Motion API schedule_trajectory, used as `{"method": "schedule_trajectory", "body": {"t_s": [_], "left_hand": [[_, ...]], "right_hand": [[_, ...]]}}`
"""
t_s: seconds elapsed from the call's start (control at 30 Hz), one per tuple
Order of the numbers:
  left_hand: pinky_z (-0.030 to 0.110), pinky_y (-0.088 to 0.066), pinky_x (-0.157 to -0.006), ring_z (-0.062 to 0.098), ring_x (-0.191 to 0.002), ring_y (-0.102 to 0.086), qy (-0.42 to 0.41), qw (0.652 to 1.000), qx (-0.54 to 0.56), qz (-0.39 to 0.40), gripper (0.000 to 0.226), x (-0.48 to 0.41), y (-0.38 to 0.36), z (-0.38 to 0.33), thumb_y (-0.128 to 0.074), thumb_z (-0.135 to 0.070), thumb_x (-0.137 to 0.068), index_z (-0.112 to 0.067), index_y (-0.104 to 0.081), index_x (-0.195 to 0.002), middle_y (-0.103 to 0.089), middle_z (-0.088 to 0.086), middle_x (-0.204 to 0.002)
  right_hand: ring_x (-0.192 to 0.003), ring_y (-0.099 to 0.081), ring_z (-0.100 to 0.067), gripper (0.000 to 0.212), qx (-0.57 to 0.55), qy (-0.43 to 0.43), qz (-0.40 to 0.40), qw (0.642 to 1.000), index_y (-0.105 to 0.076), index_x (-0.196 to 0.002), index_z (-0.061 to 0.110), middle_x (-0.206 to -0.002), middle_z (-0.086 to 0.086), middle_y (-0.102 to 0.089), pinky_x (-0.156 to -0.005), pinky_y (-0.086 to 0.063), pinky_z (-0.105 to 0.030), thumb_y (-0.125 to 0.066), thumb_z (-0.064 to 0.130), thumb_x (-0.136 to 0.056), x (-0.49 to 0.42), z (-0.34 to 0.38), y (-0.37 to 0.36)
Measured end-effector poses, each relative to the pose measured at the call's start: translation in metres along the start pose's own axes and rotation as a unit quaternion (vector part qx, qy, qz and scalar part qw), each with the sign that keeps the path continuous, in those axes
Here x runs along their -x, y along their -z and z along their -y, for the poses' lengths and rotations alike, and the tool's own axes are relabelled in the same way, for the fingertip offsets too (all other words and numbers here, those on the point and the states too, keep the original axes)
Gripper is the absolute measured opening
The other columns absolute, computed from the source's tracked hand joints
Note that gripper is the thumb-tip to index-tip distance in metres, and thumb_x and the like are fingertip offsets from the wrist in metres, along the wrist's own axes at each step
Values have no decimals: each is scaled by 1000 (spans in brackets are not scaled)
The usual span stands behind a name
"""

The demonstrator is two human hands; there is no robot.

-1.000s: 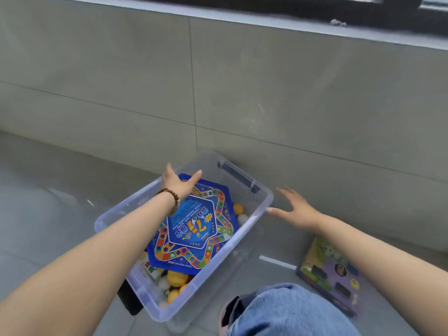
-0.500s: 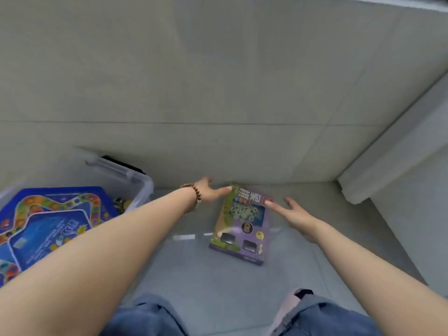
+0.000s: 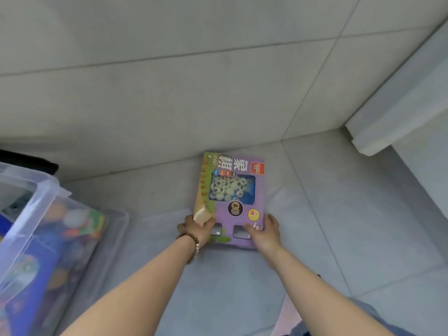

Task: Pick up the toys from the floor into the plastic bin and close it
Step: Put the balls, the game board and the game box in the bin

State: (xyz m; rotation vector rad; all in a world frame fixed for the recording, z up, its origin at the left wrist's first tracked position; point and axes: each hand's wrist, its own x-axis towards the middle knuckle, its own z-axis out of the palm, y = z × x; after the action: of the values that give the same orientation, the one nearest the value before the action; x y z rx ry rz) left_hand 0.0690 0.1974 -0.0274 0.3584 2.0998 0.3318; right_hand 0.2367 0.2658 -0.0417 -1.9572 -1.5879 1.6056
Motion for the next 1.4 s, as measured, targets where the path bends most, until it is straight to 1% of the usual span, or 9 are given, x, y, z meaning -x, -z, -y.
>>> {"method": "schedule_trajectory", "body": {"t_s": [0.13,0.2,0.3,0.6,0.8,0.9,1.07,1.27,1.4], "left_hand": [[36,-45,-94,34,-108,-54,-18,996,87,-6,59,5,-5,8,-57,-44,-87,-14,-32,-131,-47,19,-130],[36,-55,-72,27,-78,-59,-50,981,185,-9,51,16,1,13,-61,-35,-87,-15,-34,-125,-58,17,-113],[19,-44,-39,16,-56,-53,-52,954,296,3,44,45,18,11,-66,-33,-84,-20,-38,-115,-59,10,-86],[19,-29,-43,13,-43,-34,-150,892,426,-13,43,166,137,-19,-68,-52,-76,-14,-53,-89,-47,-2,-55],[18,-52,-49,13,-73,-55,-187,761,620,39,15,252,221,-16,-57,-24,-92,-15,-49,-101,-56,0,-82],[29,-53,-64,18,-82,-60,-203,763,613,29,29,267,242,9,-57,-25,-91,-14,-45,-116,-61,1,-91],[24,-51,-46,18,-74,-64,-216,770,600,-34,63,277,284,48,-70,-28,-82,-9,-40,-134,-63,13,-115],[26,-54,-49,15,-64,-64,-270,777,562,-90,32,298,372,120,-60,-27,-90,-12,-54,-117,-66,3,-86],[25,-55,-48,12,-56,-66,-254,780,561,-108,11,294,407,186,-59,-24,-89,-20,-53,-97,-70,-1,-73]], "right_hand": [[-110,-58,-23,55,-111,-1,-9,994,-48,-123,19,-125,-6,-56,-98,-46,-37,-74,15,-75,5,-4,-3],[-107,-56,-20,59,-126,-12,5,992,-38,-130,13,-122,-5,-55,-92,-46,-31,-71,12,-81,22,5,7],[-98,-58,-19,56,-136,-7,-1,991,-39,-128,11,-116,-8,-58,-78,-47,-27,-71,19,-82,52,26,25],[-99,-59,-14,49,-164,132,21,977,-51,-119,15,-114,2,-62,-69,-44,-23,-71,36,-80,184,151,53],[-96,-55,-17,72,-254,135,32,957,-33,-130,6,-112,-3,-55,-76,-45,-26,-75,31,-77,273,216,2],[-103,-53,-19,84,-254,160,30,953,-24,-137,8,-123,-4,-53,-89,-44,-31,-77,30,-75,305,230,-25],[-110,-53,-17,95,-220,230,87,944,-15,-143,13,-128,-2,-52,-99,-44,-33,-78,29,-74,346,252,-70],[-106,-62,-22,105,-185,229,245,924,7,-147,27,-129,-9,-57,-81,-52,-27,-71,40,-79,357,300,-106],[-113,-59,-23,106,-161,240,261,921,13,-147,30,-136,-9,-52,-103,-44,-37,-70,35,-81,343,332,-130]]}}
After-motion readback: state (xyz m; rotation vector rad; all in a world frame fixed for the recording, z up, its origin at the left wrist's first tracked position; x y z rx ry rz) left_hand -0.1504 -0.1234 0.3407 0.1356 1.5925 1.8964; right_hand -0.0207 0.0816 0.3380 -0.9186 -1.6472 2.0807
